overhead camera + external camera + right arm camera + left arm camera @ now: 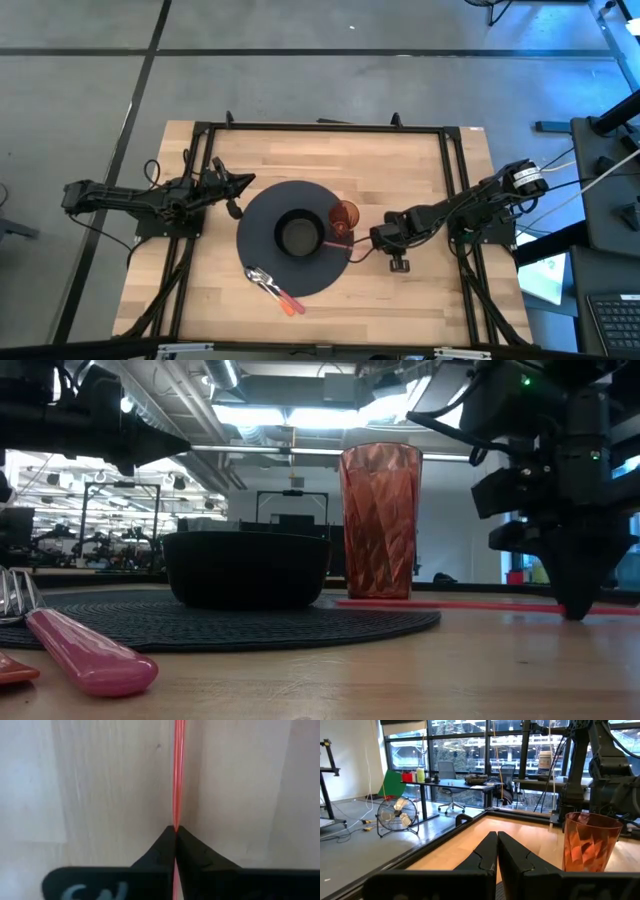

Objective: Pick & Place Utensil
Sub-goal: Put the red straw into the orange cup

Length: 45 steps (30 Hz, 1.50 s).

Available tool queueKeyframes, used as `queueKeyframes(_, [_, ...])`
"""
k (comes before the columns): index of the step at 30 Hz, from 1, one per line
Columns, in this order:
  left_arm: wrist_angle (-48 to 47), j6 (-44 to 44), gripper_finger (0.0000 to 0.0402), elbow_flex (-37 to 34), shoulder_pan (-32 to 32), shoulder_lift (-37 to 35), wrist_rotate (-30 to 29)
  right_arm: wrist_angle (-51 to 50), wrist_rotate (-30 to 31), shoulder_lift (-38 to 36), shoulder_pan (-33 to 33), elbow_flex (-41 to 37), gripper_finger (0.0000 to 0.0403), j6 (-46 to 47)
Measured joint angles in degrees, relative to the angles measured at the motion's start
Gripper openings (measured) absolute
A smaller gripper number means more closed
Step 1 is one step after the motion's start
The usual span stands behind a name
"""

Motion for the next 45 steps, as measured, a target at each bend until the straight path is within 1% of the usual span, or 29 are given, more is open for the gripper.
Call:
queueKeyframes(4, [0.0, -0.6, 0.0008, 0.0, 0.0, 0.0, 0.0, -1.5, -1.2, -1.7, 0.3, 0.5, 0.0004, 0.1])
queueKeyframes(6, [0.0, -0.8, 0.0008, 0.0, 0.0, 0.0, 0.0, -3.8, -1.3, -2.4, 0.9, 1.9, 0.0003, -0.3])
queueKeyframes(8, [0.0, -1.3, 0.0008, 0.0, 0.0, 0.0, 0.0, -8.3, -2.5, -2.9, 1.7, 3.6, 0.0003, -1.3])
queueKeyframes(10, [0.1, -1.4, 0.0008, 0.0, 0.0, 0.0, 0.0, -9.4, -2.3, -3.2, 2.4, 6.7, 0.0002, -1.9])
queueKeyframes(13, [0.2, -1.5, 0.0008, 0.0, 0.0, 0.0, 0.0, -14.7, -1.0, -3.2, 3.6, 9.5, 0.0002, -2.7])
queueKeyframes(15, [0.4, -1.5, 0.0008, 0.0, 0.0, 0.0, 0.0, -15.3, 0.7, -3.1, 4.3, 11.3, 0.0002, -2.8])
queueKeyframes(20, [0.4, -1.5, 0.0008, 0.0, 0.0, 0.0, 0.0, -21.1, 3.9, -3.2, 5.1, 14.9, 0.0001, -2.5])
queueKeyframes(26, [0.4, -1.5, 0.0008, 0.0, 0.0, 0.0, 0.0, -27.1, 4.2, -3.3, 5.1, 19.0, 0.0001, -1.8])
queueKeyframes(31, [0.4, -2.0, 0.0008, 0.0, 0.0, 0.0, 0.0, -34.5, 4.2, -3.3, 6.2, 22.7, 0.0000, -1.7])
queueKeyframes(36, [0.4, -2.0, 0.0008, 0.0, 0.0, 0.0, 0.0, -45.8, 3.9, -3.3, 7.8, 29.7, 0.0000, -1.4])
queueKeyframes(41, [0.4, -2.0, 0.0008, 0.0, 0.0, 0.0, 0.0, -56.6, 8.3, -3.4, 9.0, 38.8, 0.0000, 1.7])
queueKeyframes(43, [0.4, -2.0, 0.0008, 0.0, 0.0, 0.0, 0.0, -56.8, 9.8, -3.4, 9.2, 41.4, 0.0000, 1.8])
queueKeyframes(45, [0.4, -2.0, 0.0008, 0.0, 0.0, 0.0, 0.0, -56.8, 9.9, -3.6, 9.2, 43.9, 0.0000, 0.2])
